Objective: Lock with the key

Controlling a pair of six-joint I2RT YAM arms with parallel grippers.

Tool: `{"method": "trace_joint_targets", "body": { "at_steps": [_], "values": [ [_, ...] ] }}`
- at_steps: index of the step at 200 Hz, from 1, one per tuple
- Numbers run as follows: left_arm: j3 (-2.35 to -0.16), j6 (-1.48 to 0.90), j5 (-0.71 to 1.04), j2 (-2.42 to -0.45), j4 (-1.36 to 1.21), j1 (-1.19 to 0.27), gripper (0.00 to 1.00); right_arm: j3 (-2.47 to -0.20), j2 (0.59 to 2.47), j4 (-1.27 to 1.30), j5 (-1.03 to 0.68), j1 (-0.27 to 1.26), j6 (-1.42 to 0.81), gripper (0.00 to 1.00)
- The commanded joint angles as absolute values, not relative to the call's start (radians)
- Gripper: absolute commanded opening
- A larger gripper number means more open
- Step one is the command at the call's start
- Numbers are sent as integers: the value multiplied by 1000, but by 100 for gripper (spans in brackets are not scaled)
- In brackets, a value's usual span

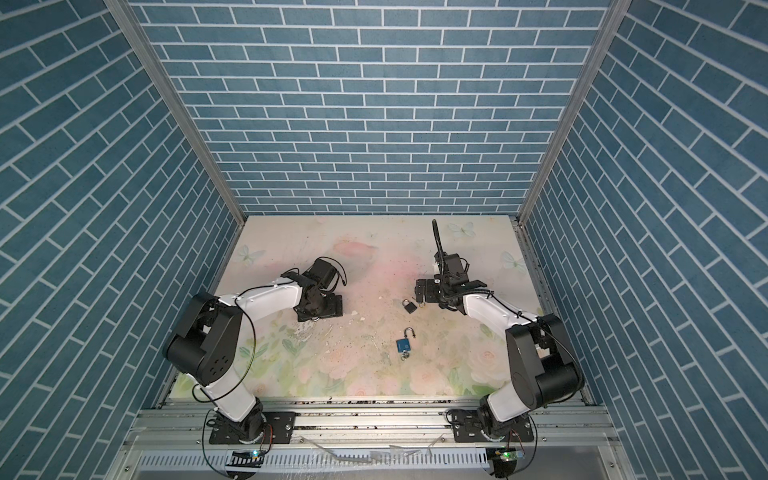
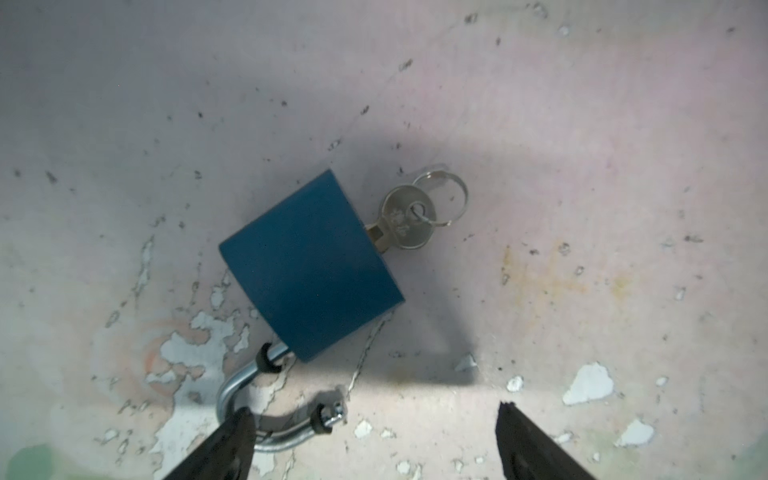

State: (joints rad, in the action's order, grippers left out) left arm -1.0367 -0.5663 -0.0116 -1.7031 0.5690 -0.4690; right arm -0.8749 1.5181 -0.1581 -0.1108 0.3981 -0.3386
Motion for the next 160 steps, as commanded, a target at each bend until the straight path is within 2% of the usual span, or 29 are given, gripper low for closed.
{"method": "trace_joint_targets", "body": {
  "at_steps": [1,64,96,160],
  "values": [
    [-1063,-517,-42,-1666,611,-473,92,-868,1495,-192,-94,396,-304,99],
    [-1177,-511,-166,-1698,767,-472,91,-883,1495,-206,-68,396,-295,99],
    [-1222,-491,-161,-1733,766,-472,90,-883,1492,-209,-69,396,-295,99],
    [-1310,-290,-126,-1835,833,-463,91,-874,1475,-217,-69,396,-291,99]
  ]
}}
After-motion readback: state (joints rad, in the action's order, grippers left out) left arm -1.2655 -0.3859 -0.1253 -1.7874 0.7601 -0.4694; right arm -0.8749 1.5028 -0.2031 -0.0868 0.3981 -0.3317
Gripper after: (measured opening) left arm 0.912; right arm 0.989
